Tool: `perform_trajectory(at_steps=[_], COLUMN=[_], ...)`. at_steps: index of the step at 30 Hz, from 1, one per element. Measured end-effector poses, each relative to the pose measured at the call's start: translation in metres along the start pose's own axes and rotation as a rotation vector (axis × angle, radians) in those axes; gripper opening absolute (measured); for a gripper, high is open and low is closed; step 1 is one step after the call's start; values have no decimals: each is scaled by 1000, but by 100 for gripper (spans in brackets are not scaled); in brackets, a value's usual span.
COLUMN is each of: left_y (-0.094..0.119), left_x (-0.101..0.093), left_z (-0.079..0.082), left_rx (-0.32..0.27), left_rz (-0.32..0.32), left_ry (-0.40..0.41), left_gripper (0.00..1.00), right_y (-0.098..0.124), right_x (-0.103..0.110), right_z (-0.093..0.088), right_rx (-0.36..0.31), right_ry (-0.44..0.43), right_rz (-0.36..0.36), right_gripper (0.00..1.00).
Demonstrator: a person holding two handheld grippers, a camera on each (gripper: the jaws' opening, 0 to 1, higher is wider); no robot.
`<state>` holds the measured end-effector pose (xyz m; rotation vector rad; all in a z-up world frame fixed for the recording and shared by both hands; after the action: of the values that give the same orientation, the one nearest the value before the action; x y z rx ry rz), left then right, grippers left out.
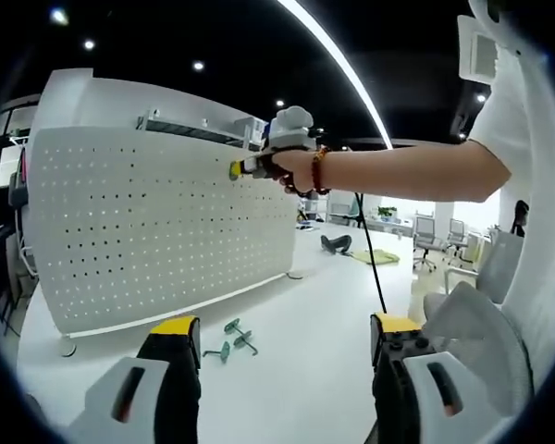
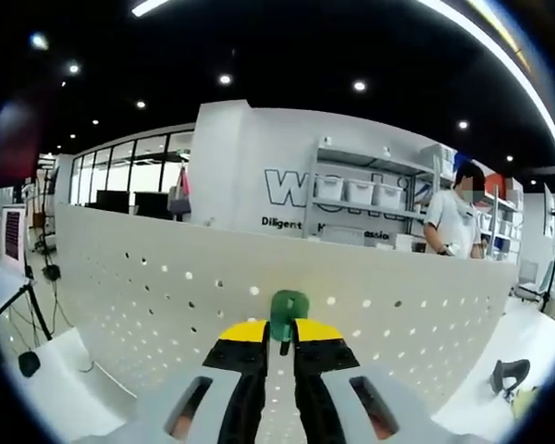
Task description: Insert the hook assembly into the mounting plate slot until the hook locks in place.
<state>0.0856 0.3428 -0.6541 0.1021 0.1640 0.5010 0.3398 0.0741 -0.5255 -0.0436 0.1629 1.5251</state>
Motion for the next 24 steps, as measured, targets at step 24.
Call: perform_trajectory(at_steps=[24], left_y=[-9], left_x=[-22], left_z=[9], left_rx=[47], left_rz=[-13], left_ry=[-11], left_gripper=[72], right_y=[56], right_x=[-24], right_z=[-38], right_rx=[1], right_ry=[-125], right_rz=[45], right_gripper=[12])
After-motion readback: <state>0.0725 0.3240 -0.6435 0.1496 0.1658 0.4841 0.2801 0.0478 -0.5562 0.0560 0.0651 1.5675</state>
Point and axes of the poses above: the point that each gripper's makers call its tool centre point, and the gripper's own axes: y roughly backward along the fingers, x roughly to its left, z roughly out of its top, the point moved 8 cm from there along y, roughly backward along the fingers, and after that the axes turned 8 degrees about -z, right-handed, at the moved point
